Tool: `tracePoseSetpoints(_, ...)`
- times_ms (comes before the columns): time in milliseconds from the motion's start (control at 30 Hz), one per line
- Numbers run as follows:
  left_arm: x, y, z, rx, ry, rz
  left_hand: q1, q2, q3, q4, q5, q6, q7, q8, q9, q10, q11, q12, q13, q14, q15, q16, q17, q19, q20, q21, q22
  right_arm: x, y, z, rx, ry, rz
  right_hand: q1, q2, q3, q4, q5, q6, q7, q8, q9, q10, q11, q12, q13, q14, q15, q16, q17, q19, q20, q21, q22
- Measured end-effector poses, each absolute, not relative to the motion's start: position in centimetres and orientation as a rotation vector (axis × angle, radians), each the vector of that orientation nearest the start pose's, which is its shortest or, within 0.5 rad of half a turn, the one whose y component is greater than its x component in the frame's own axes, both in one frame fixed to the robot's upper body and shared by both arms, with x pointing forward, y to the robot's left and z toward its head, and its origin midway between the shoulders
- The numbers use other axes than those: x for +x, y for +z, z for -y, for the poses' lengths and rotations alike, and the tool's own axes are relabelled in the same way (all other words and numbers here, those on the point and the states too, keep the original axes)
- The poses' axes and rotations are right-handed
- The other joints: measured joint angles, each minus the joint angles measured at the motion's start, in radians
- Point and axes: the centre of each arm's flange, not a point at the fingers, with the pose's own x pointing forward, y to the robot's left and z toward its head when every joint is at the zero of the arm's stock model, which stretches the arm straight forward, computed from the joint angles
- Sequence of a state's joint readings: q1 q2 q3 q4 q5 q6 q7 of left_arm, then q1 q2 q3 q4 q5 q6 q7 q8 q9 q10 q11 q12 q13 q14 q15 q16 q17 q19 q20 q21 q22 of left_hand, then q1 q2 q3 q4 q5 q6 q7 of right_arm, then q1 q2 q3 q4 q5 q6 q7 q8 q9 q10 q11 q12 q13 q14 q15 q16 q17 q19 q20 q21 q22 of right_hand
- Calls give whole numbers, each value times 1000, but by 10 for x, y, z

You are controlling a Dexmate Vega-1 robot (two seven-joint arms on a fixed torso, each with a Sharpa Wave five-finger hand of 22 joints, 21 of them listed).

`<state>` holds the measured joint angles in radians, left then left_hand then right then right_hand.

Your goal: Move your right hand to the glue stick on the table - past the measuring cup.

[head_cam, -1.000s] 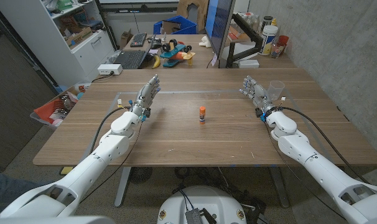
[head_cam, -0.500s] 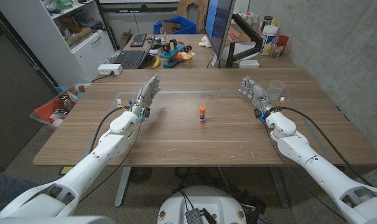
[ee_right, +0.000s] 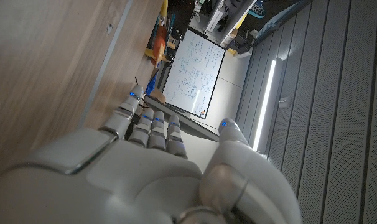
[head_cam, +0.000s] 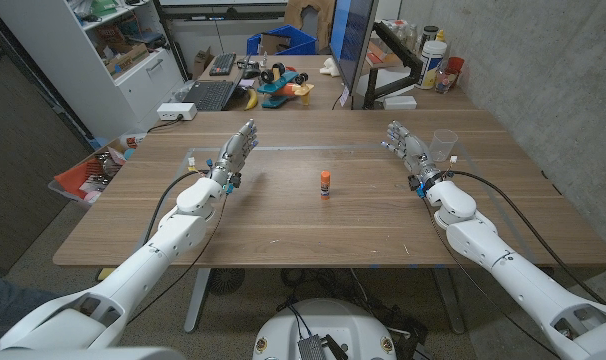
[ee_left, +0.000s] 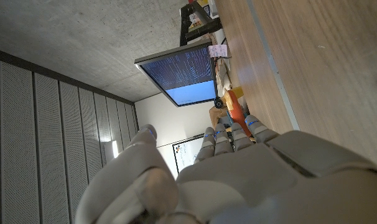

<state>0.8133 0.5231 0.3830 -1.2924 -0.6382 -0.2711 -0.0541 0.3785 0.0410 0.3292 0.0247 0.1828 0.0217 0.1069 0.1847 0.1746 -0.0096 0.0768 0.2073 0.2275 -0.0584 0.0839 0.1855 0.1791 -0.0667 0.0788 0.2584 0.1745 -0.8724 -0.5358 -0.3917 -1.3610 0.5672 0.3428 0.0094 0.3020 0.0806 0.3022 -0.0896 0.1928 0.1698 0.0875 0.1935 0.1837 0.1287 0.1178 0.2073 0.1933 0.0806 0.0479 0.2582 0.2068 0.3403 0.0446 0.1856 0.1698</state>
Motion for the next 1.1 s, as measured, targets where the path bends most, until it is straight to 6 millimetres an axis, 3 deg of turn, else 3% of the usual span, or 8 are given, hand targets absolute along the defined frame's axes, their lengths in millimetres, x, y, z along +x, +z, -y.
tracePoseSetpoints(500,655,-17,-287,13,-239,589,0,0,0,0,0,0,0,0,0,0,0,0,-5,0,0,0,0,0,0,-7,0,628,-19,271,-102,241,685,0,0,0,0,0,2,-20,0,0,5,-5,0,0,0,0,0,0,0,0,0,0)
tracePoseSetpoints(1100,655,-13,-283,38,-245,587,0,0,-3,-3,0,0,0,0,0,0,0,0,-5,0,0,0,0,0,0,-11,0,619,-10,267,-129,271,736,5,5,-4,-4,0,2,-20,0,0,5,-5,0,0,0,0,0,0,0,0,0,0)
